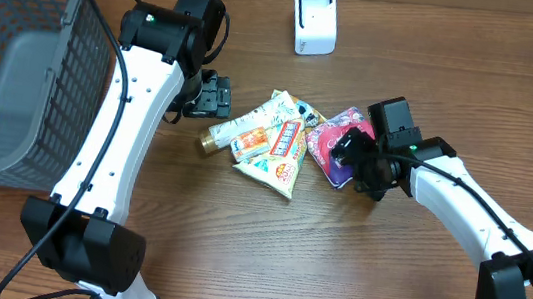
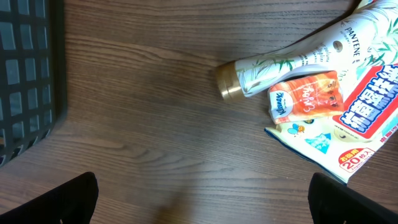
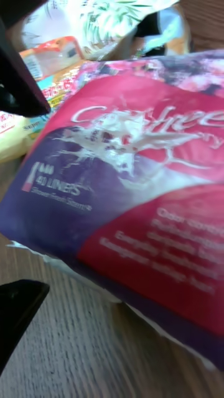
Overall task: Scan the item barcode
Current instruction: 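Reach the right gripper down and grasp the red-purple pack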
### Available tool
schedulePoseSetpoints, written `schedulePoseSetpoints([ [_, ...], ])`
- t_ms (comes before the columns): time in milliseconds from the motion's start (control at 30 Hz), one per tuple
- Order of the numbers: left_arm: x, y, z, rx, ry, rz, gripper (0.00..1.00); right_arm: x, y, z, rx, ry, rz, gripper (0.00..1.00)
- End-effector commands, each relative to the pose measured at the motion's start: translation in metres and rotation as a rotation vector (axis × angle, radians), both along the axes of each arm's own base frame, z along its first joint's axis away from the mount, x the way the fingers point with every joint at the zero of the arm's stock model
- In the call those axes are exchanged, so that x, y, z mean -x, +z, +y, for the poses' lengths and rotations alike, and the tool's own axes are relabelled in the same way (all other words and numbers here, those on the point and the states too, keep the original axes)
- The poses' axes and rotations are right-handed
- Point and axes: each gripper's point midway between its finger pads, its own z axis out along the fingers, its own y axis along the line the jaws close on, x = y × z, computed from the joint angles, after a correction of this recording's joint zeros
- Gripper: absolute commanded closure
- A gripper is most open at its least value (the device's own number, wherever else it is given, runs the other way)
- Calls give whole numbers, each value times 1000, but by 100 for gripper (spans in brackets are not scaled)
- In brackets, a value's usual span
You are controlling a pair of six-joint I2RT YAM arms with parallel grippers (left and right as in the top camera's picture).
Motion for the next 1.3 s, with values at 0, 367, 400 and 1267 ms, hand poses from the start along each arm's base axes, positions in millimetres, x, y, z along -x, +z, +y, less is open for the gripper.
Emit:
schedulePoseSetpoints([
  [0,-2,-2,2,-13,8,1,0,-6,-13,-2,22,-86,35,22],
  [367,-2,-2,2,-13,8,1,0,-14,-3,-7,74,48,-28,77],
  [400,-2,-2,2,-13,8,1,0,-16,5,-11,94,58,-45,78],
  [1267,-2,-2,2,-13,8,1,0,2,99,-50,384,316,-115,64],
])
